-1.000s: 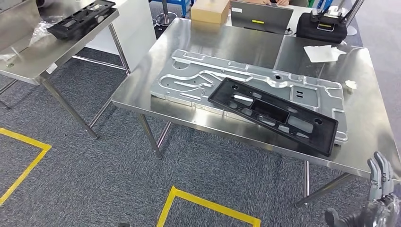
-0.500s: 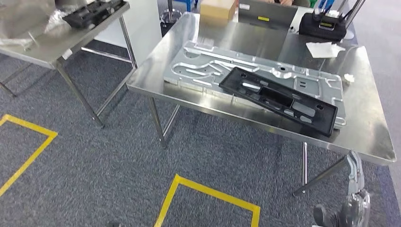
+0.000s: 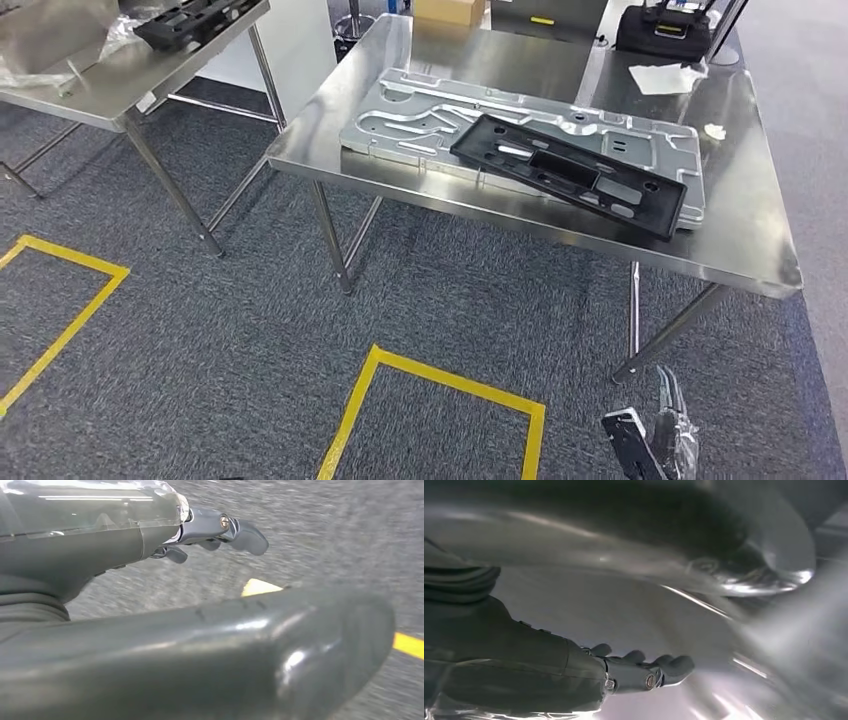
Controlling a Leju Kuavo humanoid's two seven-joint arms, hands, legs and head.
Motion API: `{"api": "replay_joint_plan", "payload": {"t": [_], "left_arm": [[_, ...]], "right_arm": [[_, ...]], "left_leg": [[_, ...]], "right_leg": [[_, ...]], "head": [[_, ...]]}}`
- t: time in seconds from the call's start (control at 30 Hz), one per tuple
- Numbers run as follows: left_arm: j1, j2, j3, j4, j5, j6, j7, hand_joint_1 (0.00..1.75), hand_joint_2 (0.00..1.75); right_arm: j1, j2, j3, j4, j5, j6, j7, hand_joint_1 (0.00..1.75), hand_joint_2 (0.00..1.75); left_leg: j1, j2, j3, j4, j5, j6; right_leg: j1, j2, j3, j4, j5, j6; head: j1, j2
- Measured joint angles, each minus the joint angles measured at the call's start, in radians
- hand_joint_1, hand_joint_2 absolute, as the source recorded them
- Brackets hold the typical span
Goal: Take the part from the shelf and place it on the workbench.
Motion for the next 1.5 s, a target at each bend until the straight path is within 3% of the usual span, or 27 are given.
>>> {"api": "replay_joint_plan", "payload": {"t": [0.07, 0.13, 0.17, 0.23, 0.3, 0.33, 0.4, 0.47, 0.57, 0.6, 0.67, 0.7, 0.73, 0.8, 0.87, 0.93, 0.97, 1.0, 1.07, 1.1, 1.13, 1.2, 1.27, 1.33, 1.37, 1.43, 1.5], "left_arm": [[0.003, 0.002, 0.003, 0.000, -0.002, 0.014, 0.010, 0.00, 0.00], [0.006, 0.005, 0.006, 0.000, -0.006, 0.018, 0.016, 0.00, 0.00], [0.007, 0.007, 0.008, 0.000, -0.009, 0.018, 0.017, 0.00, 0.00], [0.007, 0.011, 0.008, 0.000, -0.017, 0.017, 0.021, 0.00, 0.00], [0.005, 0.013, 0.008, 0.000, -0.027, 0.011, 0.022, 0.00, 0.00], [0.004, 0.013, 0.008, 0.000, -0.033, 0.007, 0.023, 0.00, 0.00], [0.006, 0.014, 0.007, 0.000, -0.047, 0.000, 0.024, 0.00, 0.00], [0.007, 0.013, 0.000, 0.000, -0.064, -0.005, 0.030, 0.00, 0.00], [0.006, 0.013, -0.011, 0.000, -0.080, -0.006, 0.036, 0.00, 0.00], [0.006, 0.013, -0.013, 0.000, -0.082, -0.006, 0.037, 0.00, 0.00], [0.006, 0.013, -0.018, 0.000, -0.090, -0.008, 0.038, 0.00, 0.00], [0.007, 0.013, -0.022, 0.000, -0.093, -0.009, 0.040, 0.00, 0.00], [0.006, 0.013, -0.026, 0.000, -0.096, -0.010, 0.042, 0.00, 0.00], [0.005, 0.010, -0.032, 0.000, -0.097, -0.011, 0.045, 0.00, 0.00], [0.004, 0.007, -0.034, 0.000, -0.096, -0.012, 0.047, 0.00, 0.00], [0.003, 0.007, -0.035, 0.000, -0.094, -0.011, 0.050, 0.00, 0.00], [0.004, 0.007, -0.035, 0.000, -0.094, -0.010, 0.052, 0.00, 0.00], [0.005, 0.007, -0.035, 0.000, -0.094, -0.009, 0.054, 0.00, 0.00], [0.007, 0.007, -0.034, 0.000, -0.094, -0.007, 0.057, 0.00, 0.00], [0.007, 0.006, -0.035, 0.000, -0.095, -0.006, 0.060, 0.00, 0.00], [0.007, 0.006, -0.035, 0.000, -0.096, -0.004, 0.062, 0.00, 0.00], [0.007, 0.006, -0.036, 0.000, -0.104, -0.001, 0.070, 0.00, 0.00], [0.007, 0.007, -0.039, 0.000, -0.116, -0.003, 0.076, 0.00, 0.00], [0.006, 0.006, -0.047, 0.000, -0.129, -0.012, 0.081, 0.00, 0.00], [0.006, 0.006, -0.052, 0.000, -0.135, -0.016, 0.083, 0.00, 0.00], [0.009, 0.005, -0.060, 0.000, -0.146, -0.023, 0.087, 0.00, 0.00], [0.010, 0.004, -0.066, 0.000, -0.154, -0.027, 0.089, 0.00, 0.00]], "right_arm": [[-0.032, 0.000, -0.033, 0.197, 0.005, 0.000, 0.055, 0.00, 0.00], [-0.047, 0.000, -0.055, 0.346, 0.013, 0.014, 0.119, 0.00, 0.00], [-0.051, 0.000, -0.065, 0.408, 0.013, 0.029, 0.154, 0.00, 0.00], [-0.055, 0.000, -0.086, 0.504, -0.003, 0.071, 0.236, 0.00, 0.00], [-0.054, -0.001, -0.114, 0.569, -0.039, 0.107, 0.310, 0.00, 0.00], [-0.053, -0.003, -0.131, 0.594, -0.057, 0.119, 0.340, 0.00, 0.00], [-0.051, -0.006, -0.168, 0.641, -0.085, 0.135, 0.385, 0.00, 0.00], [-0.047, -0.009, -0.197, 0.674, -0.096, 0.144, 0.412, 0.00, 0.00], [-0.046, -0.012, -0.224, 0.702, -0.100, 0.151, 0.423, 0.00, 0.00], [-0.047, -0.013, -0.229, 0.707, -0.100, 0.153, 0.424, 0.00, 0.00], [-0.048, -0.015, -0.238, 0.716, -0.100, 0.160, 0.420, 0.00, 0.00], [-0.048, -0.016, -0.242, 0.719, -0.100, 0.165, 0.415, 0.00, 0.00], [-0.049, -0.017, -0.244, 0.721, -0.099, 0.170, 0.409, 0.00, 0.00], [-0.055, -0.020, -0.247, 0.723, -0.089, 0.177, 0.394, 0.00, 0.00], [-0.061, -0.024, -0.247, 0.727, -0.073, 0.180, 0.383, 0.00, 0.00], [-0.063, -0.026, -0.246, 0.731, -0.057, 0.182, 0.378, 0.00, 0.87], [-0.064, -0.026, -0.246, 0.733, -0.049, 0.183, 0.376, 0.00, 1.31], [-0.065, -0.026, -0.244, 0.735, -0.042, 0.184, 0.375, 0.00, 1.31], [-0.066, -0.026, -0.241, 0.738, -0.032, 0.187, 0.375, 0.00, 0.44], [-0.065, -0.026, -0.239, 0.740, -0.030, 0.189, 0.375, 0.00, 0.00], [-0.065, -0.026, -0.238, 0.741, -0.029, 0.190, 0.375, 0.00, 0.00], [-0.065, -0.025, -0.238, 0.744, -0.028, 0.189, 0.377, 0.00, 0.00], [-0.065, -0.024, -0.238, 0.746, -0.033, 0.179, 0.378, 0.00, 0.00], [-0.067, -0.023, -0.239, 0.747, -0.045, 0.163, 0.376, 0.00, 0.00], [-0.068, -0.022, -0.240, 0.747, -0.049, 0.157, 0.374, 0.00, 0.00], [-0.068, -0.021, -0.243, 0.747, -0.056, 0.152, 0.368, 0.00, 0.00], [-0.065, -0.021, -0.247, 0.748, -0.062, 0.155, 0.365, 0.00, 0.00]], "left_leg": [[0.006, -0.002, -0.034, 0.124, -0.095, -0.012], [0.013, -0.001, -0.037, 0.209, -0.112, -0.021], [0.016, -0.001, -0.013, 0.199, -0.086, -0.023], [0.019, -0.003, 0.082, 0.086, -0.043, -0.022], [0.015, -0.005, 0.169, -0.047, -0.054, -0.012], [0.012, -0.007, 0.187, -0.080, -0.066, -0.004], [0.009, -0.004, 0.180, -0.091, -0.058, 0.014], [0.010, 0.002, 0.162, -0.096, -0.036, 0.034], [0.005, 0.007, 0.115, -0.097, 0.003, 0.049], [0.003, 0.007, 0.099, -0.095, 0.015, 0.050], [-0.001, 0.007, 0.064, -0.088, 0.038, 0.048], [-0.003, 0.007, 0.047, -0.083, 0.048, 0.047], [-0.003, 0.007, 0.032, -0.078, 0.058, 0.045], [-0.007, 0.007, 0.012, -0.068, 0.074, 0.037], [-0.007, 0.009, 0.005, -0.066, 0.091, 0.026], [-0.004, 0.009, -0.001, -0.064, 0.096, 0.013], [-0.002, 0.006, -0.008, -0.050, 0.075, 0.007], [-0.001, 0.004, -0.020, -0.016, 0.033, 0.001], [0.005, 0.002, -0.051, 0.103, -0.073, -0.008], [0.007, 0.002, -0.062, 0.168, -0.104, -0.013], [0.010, 0.002, -0.064, 0.215, -0.104, -0.016], [0.014, 0.002, -0.024, 0.214, -0.045, -0.018], [0.015, -0.009, 0.080, 0.089, -0.013, -0.013], [0.013, -0.024, 0.169, -0.046, -0.046, -0.002], [0.011, -0.027, 0.188, -0.081, -0.062, 0.004], [0.011, -0.016, 0.184, -0.097, -0.062, 0.020], [0.012, -0.002, 0.176, -0.101, -0.048, 0.038]], "right_leg": [[0.000, -0.006, -0.029, 0.003, 0.021, -0.002], [-0.001, -0.009, -0.064, 0.012, 0.041, 0.001], [-0.002, -0.010, -0.082, 0.019, 0.049, 0.004], [-0.004, -0.009, -0.114, 0.035, 0.062, 0.012], [-0.003, -0.007, -0.132, 0.048, 0.075, 0.024], [-0.003, -0.007, -0.136, 0.050, 0.083, 0.031], [-0.005, -0.006, -0.140, 0.049, 0.098, 0.045], [-0.009, -0.001, -0.154, 0.075, 0.062, 0.055], [-0.011, 0.006, -0.196, 0.239, -0.095, 0.064], [-0.011, 0.007, -0.203, 0.296, -0.121, 0.065], [-0.011, 0.007, -0.177, 0.336, -0.098, 0.064], [-0.010, 0.008, -0.139, 0.304, -0.068, 0.060], [-0.008, 0.008, -0.084, 0.242, -0.047, 0.054], [0.000, 0.008, 0.030, 0.085, -0.057, 0.039], [0.008, 0.008, 0.076, 0.007, -0.078, 0.025], [0.007, 0.005, 0.064, 0.001, -0.061, 0.011], [0.005, 0.003, 0.055, 0.001, -0.050, 0.003], [0.002, 0.000, 0.043, -0.001, -0.037, -0.003], [0.002, -0.002, 0.013, 0.002, -0.015, -0.009], [0.002, -0.002, -0.005, 0.004, -0.005, -0.009], [0.002, -0.003, -0.023, 0.008, 0.005, -0.007], [0.001, -0.001, -0.059, 0.018, 0.023, -0.001], [0.001, 0.004, -0.088, 0.032, 0.037, 0.008], [0.003, 0.010, -0.105, 0.045, 0.048, 0.020], [0.004, 0.013, -0.111, 0.048, 0.055, 0.026], [0.002, 0.019, -0.118, 0.052, 0.064, 0.039], [-0.002, 0.021, -0.139, 0.097, 0.031, 0.048]], "head": [[0.000, 0.000], [0.000, 0.000], [0.000, 0.000], [0.000, 0.000], [0.000, 0.000], [0.000, 0.000], [0.000, 0.000], [0.000, 0.000], [0.000, 0.000], [0.000, 0.000], [0.000, 0.000], [0.000, 0.000], [0.000, 0.000], [0.000, 0.000], [0.000, 0.000], [0.000, 0.000], [0.000, 0.000], [0.000, 0.000], [0.000, 0.000], [0.000, 0.000], [0.000, 0.000], [0.000, 0.000], [0.000, 0.000], [0.000, 0.000], [0.000, 0.000], [0.000, 0.000], [0.000, 0.000]]}}
